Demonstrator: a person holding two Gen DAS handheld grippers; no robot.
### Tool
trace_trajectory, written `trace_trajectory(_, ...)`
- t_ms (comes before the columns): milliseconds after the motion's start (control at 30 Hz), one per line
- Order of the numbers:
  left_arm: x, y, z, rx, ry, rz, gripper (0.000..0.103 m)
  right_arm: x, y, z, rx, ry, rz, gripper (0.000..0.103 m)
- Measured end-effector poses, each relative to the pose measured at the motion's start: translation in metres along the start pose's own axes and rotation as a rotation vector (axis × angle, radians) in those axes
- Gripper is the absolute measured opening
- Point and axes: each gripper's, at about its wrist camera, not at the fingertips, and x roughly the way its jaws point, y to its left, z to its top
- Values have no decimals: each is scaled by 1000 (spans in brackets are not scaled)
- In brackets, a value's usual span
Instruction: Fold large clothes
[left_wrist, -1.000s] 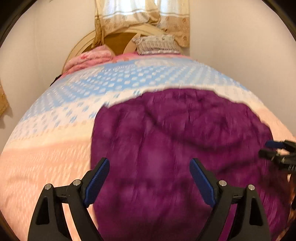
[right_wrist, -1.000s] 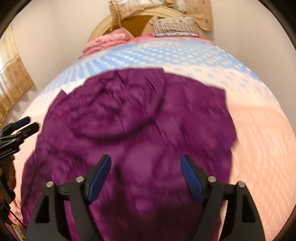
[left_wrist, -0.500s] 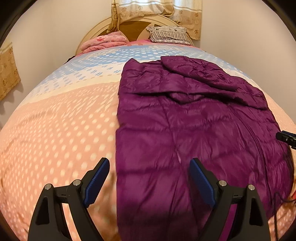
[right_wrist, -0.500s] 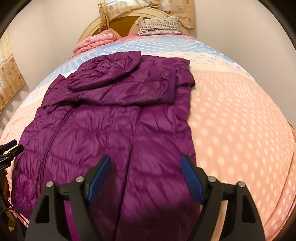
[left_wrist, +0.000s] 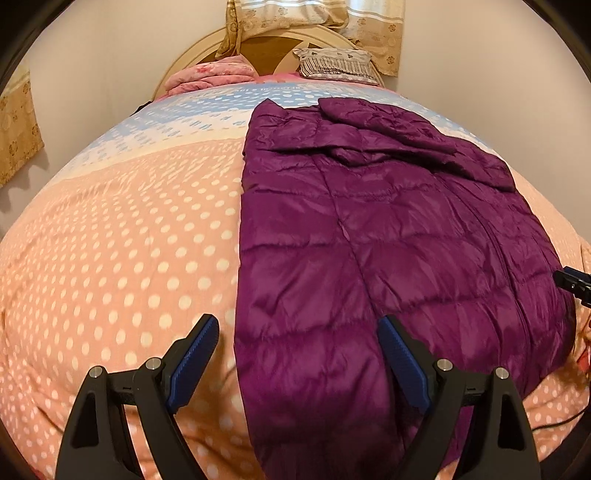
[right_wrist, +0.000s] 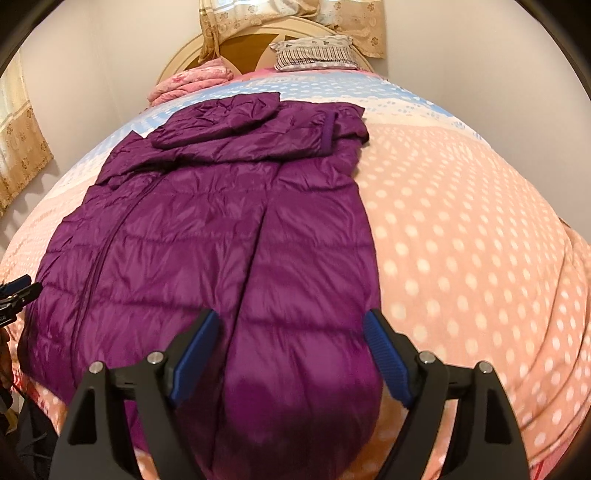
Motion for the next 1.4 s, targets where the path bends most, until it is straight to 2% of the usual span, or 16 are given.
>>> trace_trajectory(400,-17,-7,-31,6,40,-18,88,-17,-6,-37,7,51,24,83)
trace_trajectory(533,-17,-11,-37,13,50,-28,86,-18,-6,-46,8,84,41,77)
trace_trajectory(600,-18,-14,-40,13,54,-52,76,-16,-9,-49,19,103,57,75)
trace_trajectory(667,-18,-15,-42,13,63,-63,74,-12,-12,-53,46,123,80,73)
trace_trajectory(767,-17,-15,-43,16,62,-76,67,-3,-19,-57,93,162,131,63)
trace_trajectory(833,-16,-16,-44,17,63,-85,58,-1,-20,-58,98,168,149,57)
trace_trajectory(900,-16,-19,-46,34,63,-91,42,-1,-19,-58,95,170,169,34)
trace_trajectory(1000,-20,-24,-45,66,47,-91,28,-7,-13,-56,46,151,165,18)
trace_trajectory(1167,-34,-24,-41,108,6,-96,10,-15,-10,-53,16,137,185,11)
trace_trajectory(1400,-63,-20,-34,109,-63,-144,5,-46,-16,-52,55,75,276,9)
